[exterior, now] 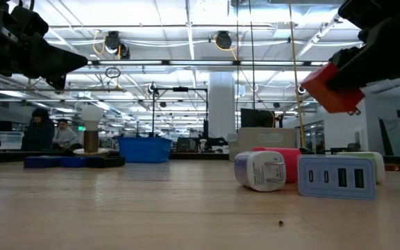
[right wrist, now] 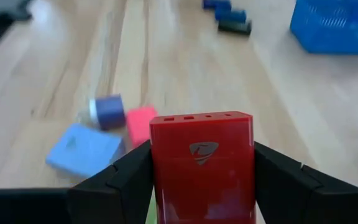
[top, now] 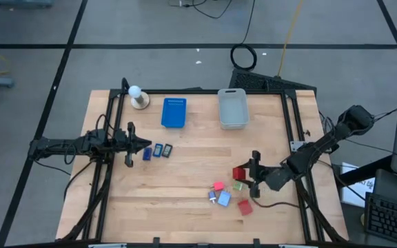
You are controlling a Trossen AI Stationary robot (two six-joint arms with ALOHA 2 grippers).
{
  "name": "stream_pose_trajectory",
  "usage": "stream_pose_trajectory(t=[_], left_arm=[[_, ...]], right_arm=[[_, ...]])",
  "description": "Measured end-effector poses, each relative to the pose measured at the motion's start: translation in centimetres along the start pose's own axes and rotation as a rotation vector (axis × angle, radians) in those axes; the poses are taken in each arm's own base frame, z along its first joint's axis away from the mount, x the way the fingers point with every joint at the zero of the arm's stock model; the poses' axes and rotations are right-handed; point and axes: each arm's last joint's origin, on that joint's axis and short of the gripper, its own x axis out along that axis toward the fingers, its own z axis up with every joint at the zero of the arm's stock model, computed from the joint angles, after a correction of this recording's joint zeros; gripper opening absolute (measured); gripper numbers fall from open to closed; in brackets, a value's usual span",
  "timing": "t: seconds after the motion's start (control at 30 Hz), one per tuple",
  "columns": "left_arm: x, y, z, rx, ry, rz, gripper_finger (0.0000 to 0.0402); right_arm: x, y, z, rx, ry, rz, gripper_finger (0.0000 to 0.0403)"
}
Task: Pick & Place Office items
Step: Put the right red charger adapter into the gray bin
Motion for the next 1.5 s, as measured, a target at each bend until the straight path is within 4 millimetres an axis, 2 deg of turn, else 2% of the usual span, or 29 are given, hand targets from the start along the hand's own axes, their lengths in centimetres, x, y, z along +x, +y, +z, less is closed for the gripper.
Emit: stream_pose_trajectory(t=[0.3, 0.83, 1.1, 1.23, 1.5], left_arm=[[0.0, 0.0, 0.0, 0.0, 0.0, 0.0, 0.0021], [0.0, 0.0, 0.0, 0.0, 0.0, 0.0, 0.0021], [0.0, 0.0, 0.0, 0.0, 0.0, 0.0, 0.0021], [0.0, 0.0, 0.0, 0.0, 0.0, 0.0, 0.0021], [0.0, 0.0, 0.0, 0.0, 0.0, 0.0, 0.0021]], right_arm=[[0.0, -2.2, -1.2, 0.062, -0.267, 0.016, 0.0223], [0.3, -4.7, -3.3, 0.084, -0.264, -0.02, 0.0216], [-1.2, -6.5, -4.6, 0.147, -0.361, -0.033, 0.0225], [-2.0, -6.9, -3.8, 0.187, -0.434, -0.03, 0.0217], [-3.1, -7.3, -2.8, 0.111, -0.512, -0.028, 0.0223]])
